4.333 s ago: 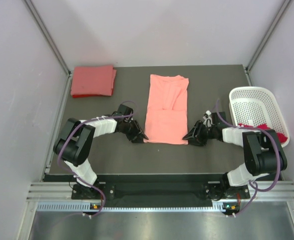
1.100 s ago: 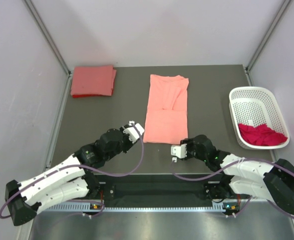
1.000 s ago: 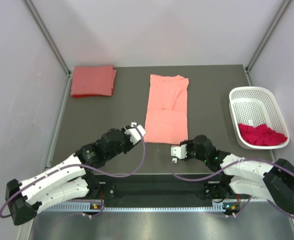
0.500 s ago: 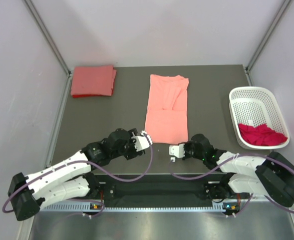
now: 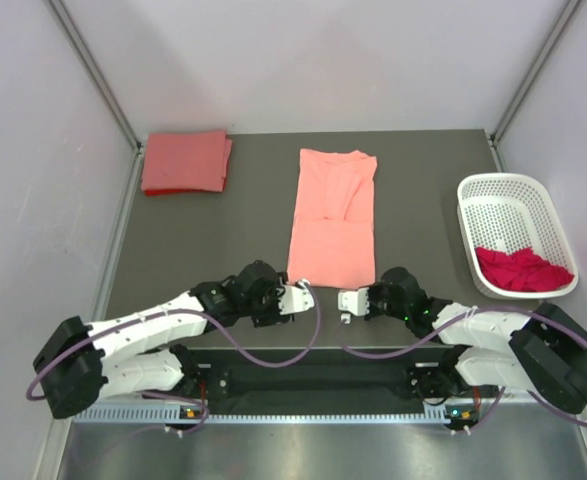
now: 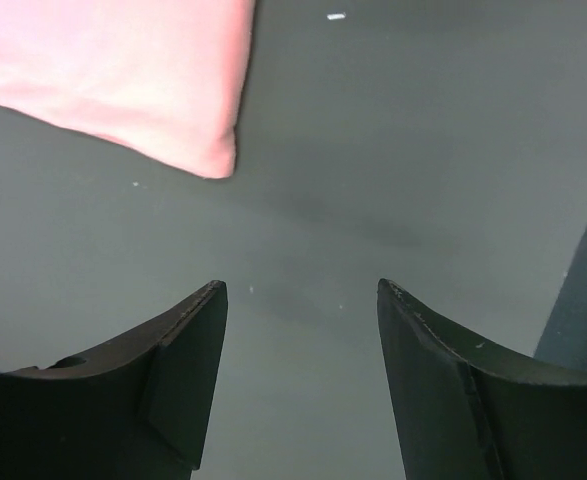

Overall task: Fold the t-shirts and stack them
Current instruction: Fold the tshirt

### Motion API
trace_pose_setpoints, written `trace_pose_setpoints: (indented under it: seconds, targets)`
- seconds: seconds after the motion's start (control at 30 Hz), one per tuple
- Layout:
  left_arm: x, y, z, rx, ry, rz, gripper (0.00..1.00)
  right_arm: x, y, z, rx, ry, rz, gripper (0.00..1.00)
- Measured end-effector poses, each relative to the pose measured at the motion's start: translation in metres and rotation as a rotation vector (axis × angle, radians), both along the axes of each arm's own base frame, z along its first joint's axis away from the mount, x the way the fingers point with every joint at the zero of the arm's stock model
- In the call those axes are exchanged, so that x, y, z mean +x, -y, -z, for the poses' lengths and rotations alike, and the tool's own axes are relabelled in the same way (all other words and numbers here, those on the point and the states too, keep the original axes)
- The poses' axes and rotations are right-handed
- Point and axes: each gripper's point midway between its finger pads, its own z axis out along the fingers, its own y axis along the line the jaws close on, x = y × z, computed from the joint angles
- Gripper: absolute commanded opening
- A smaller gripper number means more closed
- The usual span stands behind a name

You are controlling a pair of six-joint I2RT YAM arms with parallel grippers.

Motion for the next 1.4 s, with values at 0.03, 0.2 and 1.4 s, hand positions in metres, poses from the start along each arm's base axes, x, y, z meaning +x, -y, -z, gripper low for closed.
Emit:
trace_pose_setpoints:
  seconds: [0.03,0.2,1.4]
  targets:
    - [0.001,0.001,0.004,0.012,-0.005,0.002,0.66,0.0,0.0,0.0,0.001,-0.002,0.001,0.0]
    - [0.008,0.005,0.017,0.048,-0.014,-0.017,0.64,-0.002,0.0,-0.002,0.014,-0.019,0.005,0.03]
    - [0.01,0.009,-0.039,-0.141,0.072,-0.074,0.72,0.012,0.007,-0.005,-0.062,0.014,-0.002,0.0]
